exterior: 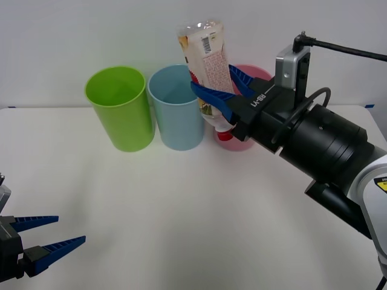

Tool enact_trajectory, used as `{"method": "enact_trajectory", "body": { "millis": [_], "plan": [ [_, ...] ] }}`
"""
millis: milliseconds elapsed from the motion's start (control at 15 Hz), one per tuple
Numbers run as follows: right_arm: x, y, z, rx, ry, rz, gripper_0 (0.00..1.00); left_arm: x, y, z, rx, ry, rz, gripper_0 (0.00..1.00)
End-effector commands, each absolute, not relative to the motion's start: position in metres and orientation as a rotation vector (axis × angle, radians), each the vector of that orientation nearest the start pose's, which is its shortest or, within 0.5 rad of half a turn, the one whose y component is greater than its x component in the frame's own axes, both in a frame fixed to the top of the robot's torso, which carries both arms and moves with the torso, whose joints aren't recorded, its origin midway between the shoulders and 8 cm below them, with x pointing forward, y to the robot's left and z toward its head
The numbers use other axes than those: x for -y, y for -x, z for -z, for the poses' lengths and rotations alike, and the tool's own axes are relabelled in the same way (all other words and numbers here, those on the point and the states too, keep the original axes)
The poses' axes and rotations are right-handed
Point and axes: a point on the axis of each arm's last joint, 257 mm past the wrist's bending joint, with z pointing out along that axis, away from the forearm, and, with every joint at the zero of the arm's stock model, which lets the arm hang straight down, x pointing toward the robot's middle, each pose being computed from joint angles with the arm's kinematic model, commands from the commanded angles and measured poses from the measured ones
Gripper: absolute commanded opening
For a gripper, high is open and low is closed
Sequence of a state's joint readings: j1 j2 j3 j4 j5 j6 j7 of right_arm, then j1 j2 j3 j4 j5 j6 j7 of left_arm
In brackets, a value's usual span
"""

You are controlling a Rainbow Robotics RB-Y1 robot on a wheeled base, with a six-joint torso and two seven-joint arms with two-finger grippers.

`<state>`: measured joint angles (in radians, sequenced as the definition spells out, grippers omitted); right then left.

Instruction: Put cans in the blue bin and PET bottles in the pink bin and trash in the green bin.

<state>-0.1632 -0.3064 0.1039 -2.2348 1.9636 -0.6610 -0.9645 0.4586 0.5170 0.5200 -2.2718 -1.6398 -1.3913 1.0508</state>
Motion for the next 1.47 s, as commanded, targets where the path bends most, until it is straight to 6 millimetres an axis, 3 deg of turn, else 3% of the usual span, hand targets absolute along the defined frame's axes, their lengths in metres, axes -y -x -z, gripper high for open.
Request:
{"method": "enact_trajectory", "body": {
  "millis": [67, 533, 1067, 1467],
  "plan": [
    [0.044, -0.464, -0.038, -1.253, 0.580, -0.604, 0.00, -0.267, -0.283, 0.205, -2.212, -0.528, 0.654, 1.00],
    [0.059, -0.524, -0.051, -1.266, 0.481, -0.537, 0.00, -0.267, -0.283, 0.205, -2.212, -0.528, 0.654, 1.00],
    [0.054, -0.591, -0.040, -1.306, 0.404, -0.442, 0.00, -0.267, -0.283, 0.205, -2.212, -0.528, 0.654, 1.00],
    [0.080, -0.633, -0.030, -1.331, 0.338, -0.357, 0.00, -0.267, -0.283, 0.205, -2.212, -0.528, 0.654, 1.00]
  ]
}}
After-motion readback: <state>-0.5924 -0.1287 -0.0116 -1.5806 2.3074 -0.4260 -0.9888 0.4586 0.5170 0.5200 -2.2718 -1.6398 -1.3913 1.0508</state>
